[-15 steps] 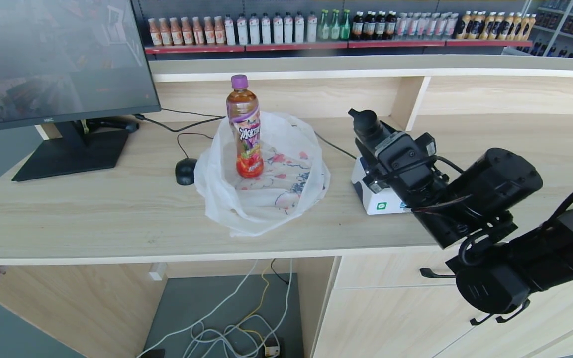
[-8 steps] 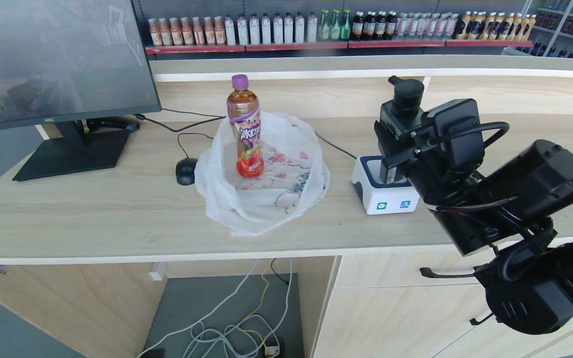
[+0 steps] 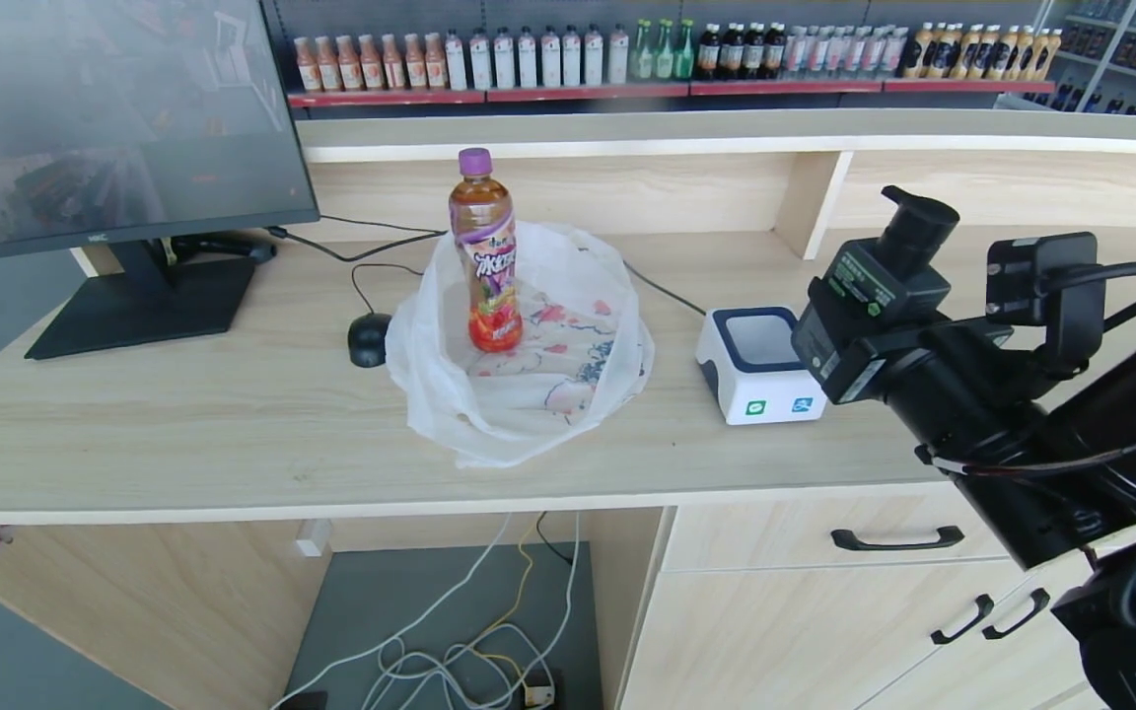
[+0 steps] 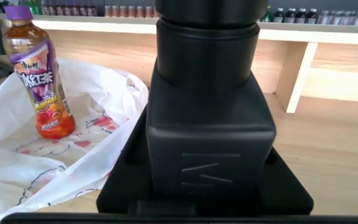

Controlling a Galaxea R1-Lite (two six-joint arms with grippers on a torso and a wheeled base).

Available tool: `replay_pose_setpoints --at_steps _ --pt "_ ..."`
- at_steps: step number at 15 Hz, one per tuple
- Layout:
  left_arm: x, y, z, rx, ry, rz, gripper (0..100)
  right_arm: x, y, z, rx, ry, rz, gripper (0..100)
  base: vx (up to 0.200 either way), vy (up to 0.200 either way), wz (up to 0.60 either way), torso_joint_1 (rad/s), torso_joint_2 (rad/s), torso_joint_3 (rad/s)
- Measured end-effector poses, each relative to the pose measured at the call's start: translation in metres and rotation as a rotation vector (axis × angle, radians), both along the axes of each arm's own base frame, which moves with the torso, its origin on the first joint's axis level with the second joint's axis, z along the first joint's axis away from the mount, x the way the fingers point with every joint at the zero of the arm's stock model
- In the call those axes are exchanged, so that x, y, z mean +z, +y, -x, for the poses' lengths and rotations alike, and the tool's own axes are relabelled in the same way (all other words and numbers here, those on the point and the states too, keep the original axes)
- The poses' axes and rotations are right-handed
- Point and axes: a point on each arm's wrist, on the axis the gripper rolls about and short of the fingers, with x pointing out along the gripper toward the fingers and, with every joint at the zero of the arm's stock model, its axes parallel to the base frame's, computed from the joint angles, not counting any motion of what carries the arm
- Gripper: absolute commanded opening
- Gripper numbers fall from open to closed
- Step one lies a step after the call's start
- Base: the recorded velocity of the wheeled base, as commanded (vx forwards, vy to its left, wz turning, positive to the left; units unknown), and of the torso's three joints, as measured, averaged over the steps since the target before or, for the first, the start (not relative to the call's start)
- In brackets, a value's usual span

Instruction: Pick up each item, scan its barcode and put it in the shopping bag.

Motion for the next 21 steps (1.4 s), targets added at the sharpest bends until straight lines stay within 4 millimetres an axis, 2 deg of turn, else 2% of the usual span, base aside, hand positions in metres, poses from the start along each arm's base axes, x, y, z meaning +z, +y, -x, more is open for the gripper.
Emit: replay_pose_setpoints --at_steps 5,9,21 --pt "0.000 0.000 0.000 0.000 0.000 -0.001 100 -0.003 -0.003 0.007 0.008 0.015 0.004 0 0.000 0.000 0.00 0.000 0.00 0.000" --pt "0.000 0.000 0.000 0.000 0.000 0.002 100 0.004 0.001 0.006 0.018 -0.013 -0.010 0 0.000 0.000 0.00 0.000 0.00 0.000" --pt "0.000 0.000 0.000 0.001 0.000 0.006 100 0.010 0.001 0.007 0.019 -0.034 -0.024 0 0.000 0.200 0.00 0.004 0.01 0.000"
